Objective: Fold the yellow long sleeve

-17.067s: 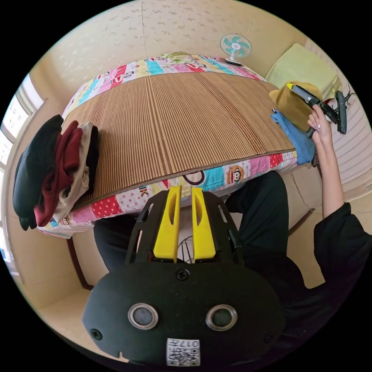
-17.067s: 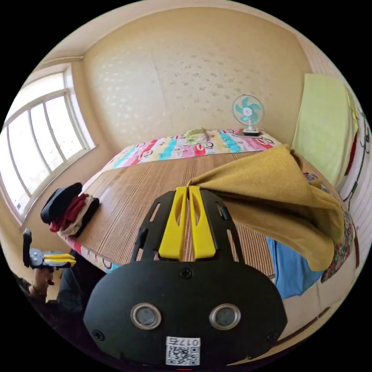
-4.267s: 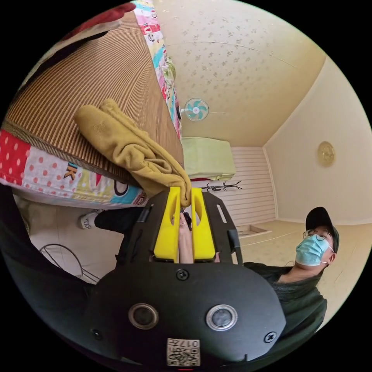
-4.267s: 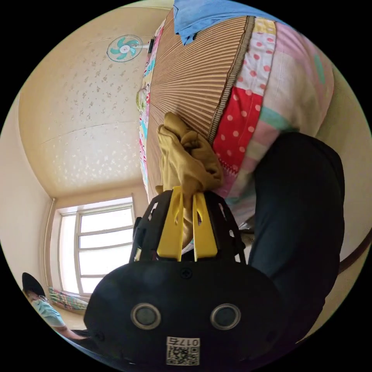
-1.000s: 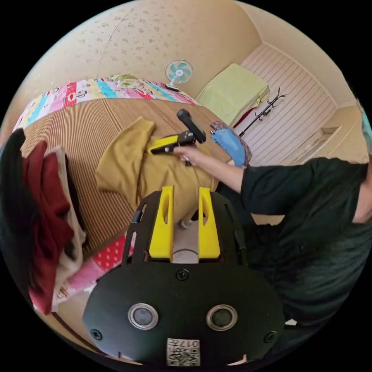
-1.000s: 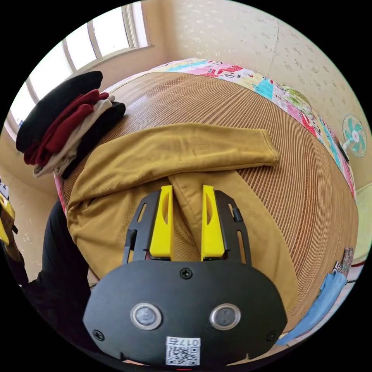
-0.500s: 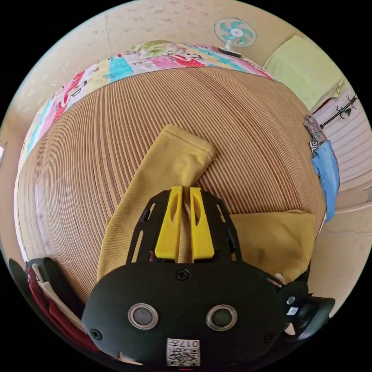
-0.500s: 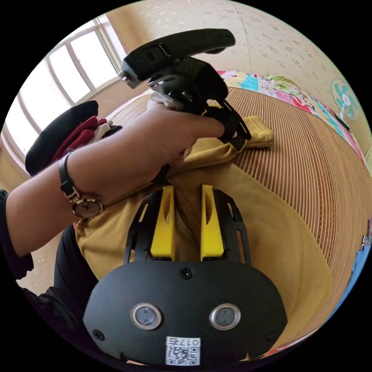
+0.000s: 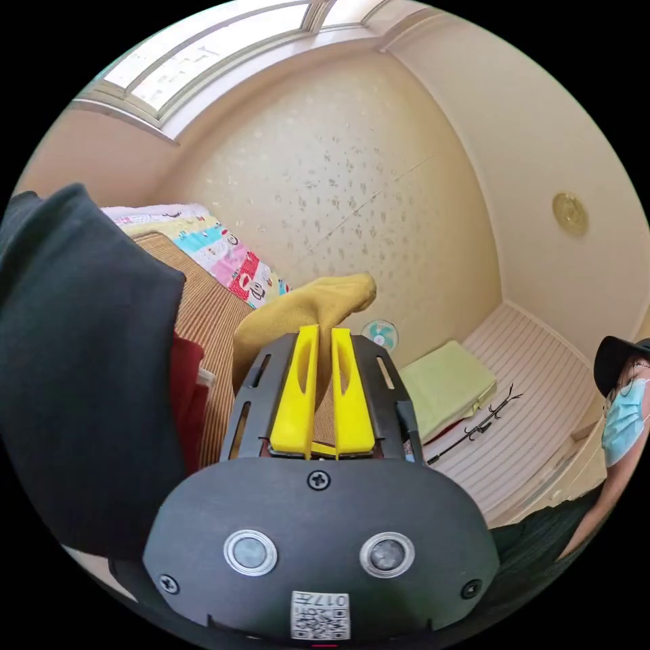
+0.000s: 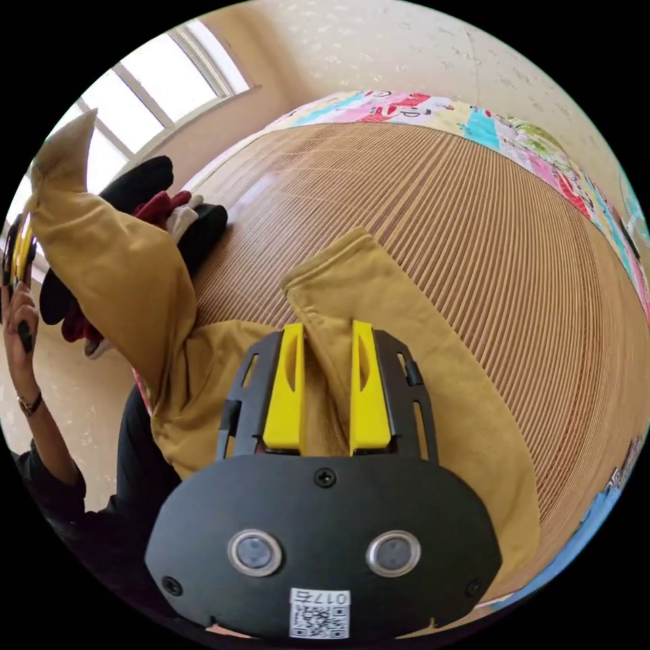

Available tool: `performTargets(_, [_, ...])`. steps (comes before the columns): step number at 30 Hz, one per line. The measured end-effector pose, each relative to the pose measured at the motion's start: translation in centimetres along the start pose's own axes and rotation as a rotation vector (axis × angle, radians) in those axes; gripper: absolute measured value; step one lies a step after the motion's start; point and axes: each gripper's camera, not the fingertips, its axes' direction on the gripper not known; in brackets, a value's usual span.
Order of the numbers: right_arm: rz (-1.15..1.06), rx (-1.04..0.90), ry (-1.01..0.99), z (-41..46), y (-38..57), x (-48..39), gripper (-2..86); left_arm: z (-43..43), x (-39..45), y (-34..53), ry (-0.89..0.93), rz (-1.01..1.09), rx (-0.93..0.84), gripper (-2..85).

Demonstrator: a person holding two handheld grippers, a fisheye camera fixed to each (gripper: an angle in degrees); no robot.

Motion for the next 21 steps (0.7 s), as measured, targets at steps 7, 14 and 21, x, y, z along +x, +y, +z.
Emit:
performTargets(7, [-0.044,0.374,0.015,-12.5,2.7,-1.9,3.9,-7.8,-3.7,1.9,-0.031,-0.069,0.084,4.1])
performTargets(14, [-0.294,0.274,-0.175,-11.9,10.8,-9.0,6.6,-10.5,-5.9,4.4,0.042,-0.136,0.144,4.2])
performTargets(21, [-0.083,0.192,-0.376,-10.5,18.7,-7.1,9.4,-3.8,1.2,4.8,0.194,0.028,0.014,4.1])
